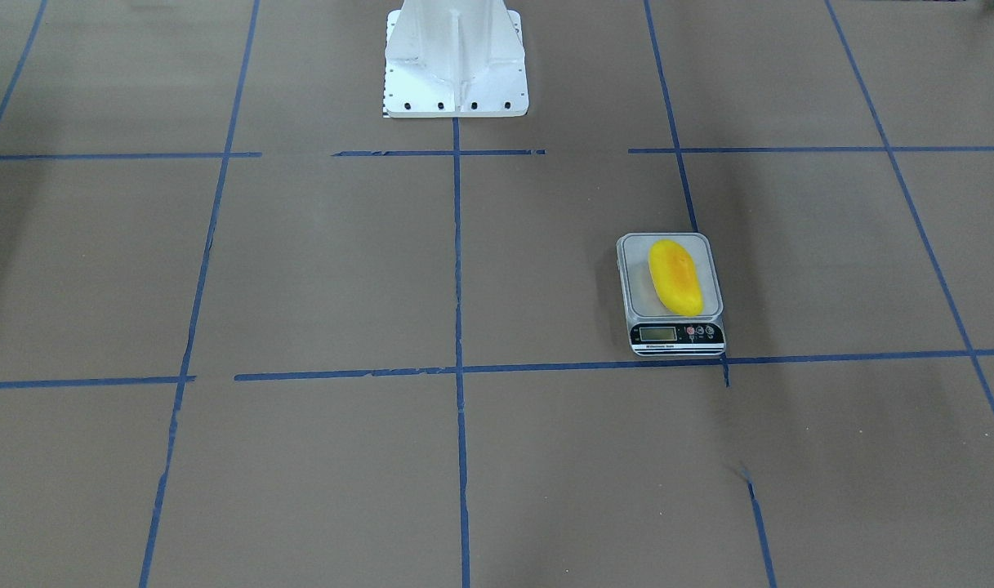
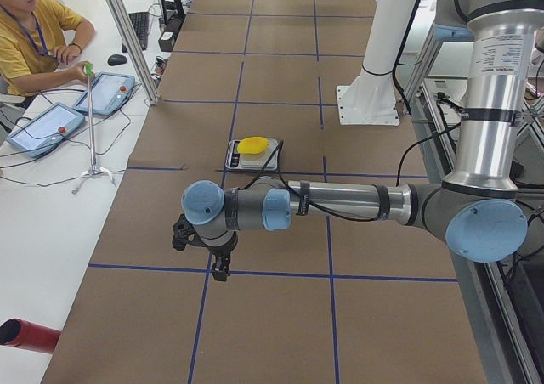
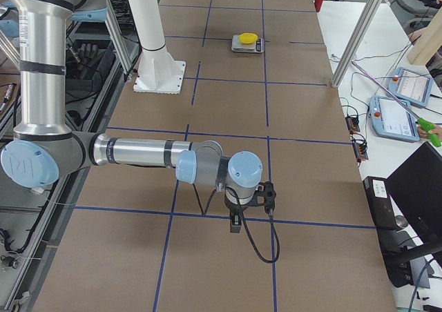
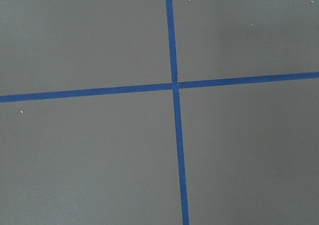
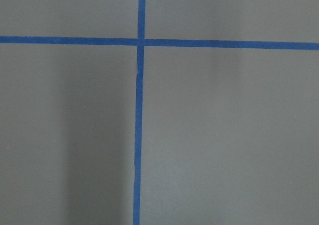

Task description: Weigh mango

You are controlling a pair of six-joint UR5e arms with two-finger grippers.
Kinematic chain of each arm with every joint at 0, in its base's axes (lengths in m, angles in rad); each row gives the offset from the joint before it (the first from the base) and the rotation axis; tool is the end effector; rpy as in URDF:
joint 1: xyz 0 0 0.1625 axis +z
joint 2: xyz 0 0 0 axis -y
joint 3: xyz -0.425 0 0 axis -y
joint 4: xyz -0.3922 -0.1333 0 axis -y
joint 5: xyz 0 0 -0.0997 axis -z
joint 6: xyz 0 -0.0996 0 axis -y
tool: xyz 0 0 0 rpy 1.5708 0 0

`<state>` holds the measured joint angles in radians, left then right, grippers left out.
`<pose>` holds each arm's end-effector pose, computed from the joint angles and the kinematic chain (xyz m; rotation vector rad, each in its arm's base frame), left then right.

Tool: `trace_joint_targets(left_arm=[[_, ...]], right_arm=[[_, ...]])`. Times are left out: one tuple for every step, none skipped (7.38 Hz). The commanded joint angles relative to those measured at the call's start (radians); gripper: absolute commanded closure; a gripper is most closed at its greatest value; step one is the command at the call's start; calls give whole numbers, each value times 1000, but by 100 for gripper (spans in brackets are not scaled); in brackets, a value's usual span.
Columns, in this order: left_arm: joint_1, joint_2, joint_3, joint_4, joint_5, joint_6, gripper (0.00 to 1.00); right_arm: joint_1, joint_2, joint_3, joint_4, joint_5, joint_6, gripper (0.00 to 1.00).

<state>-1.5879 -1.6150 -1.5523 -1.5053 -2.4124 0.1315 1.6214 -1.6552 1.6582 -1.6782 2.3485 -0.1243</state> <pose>-0.0677 -0.5067 0.6473 0.0252 0.8422 0.0908 0.0860 -0.4443 0.6658 -0.0308 -0.7826 -0.0293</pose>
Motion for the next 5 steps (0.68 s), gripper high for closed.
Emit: trace_joint_targets(left_arm=[[0,10,-3,-25,-2,2,0],[0,0,-11,-21,2,2,0],[0,-9,-17,-18,7,2,0],[0,-6,-14,-19,4,3,0],[0,-8,-14,-21,3,3,0]], right_arm=[[0,0,0,0,0,0,0],[0,0,0,0,0,0,0],[0,0,0,0,0,0,0],[0,0,0,0,0,0,0],[0,0,0,0,0,0,0]])
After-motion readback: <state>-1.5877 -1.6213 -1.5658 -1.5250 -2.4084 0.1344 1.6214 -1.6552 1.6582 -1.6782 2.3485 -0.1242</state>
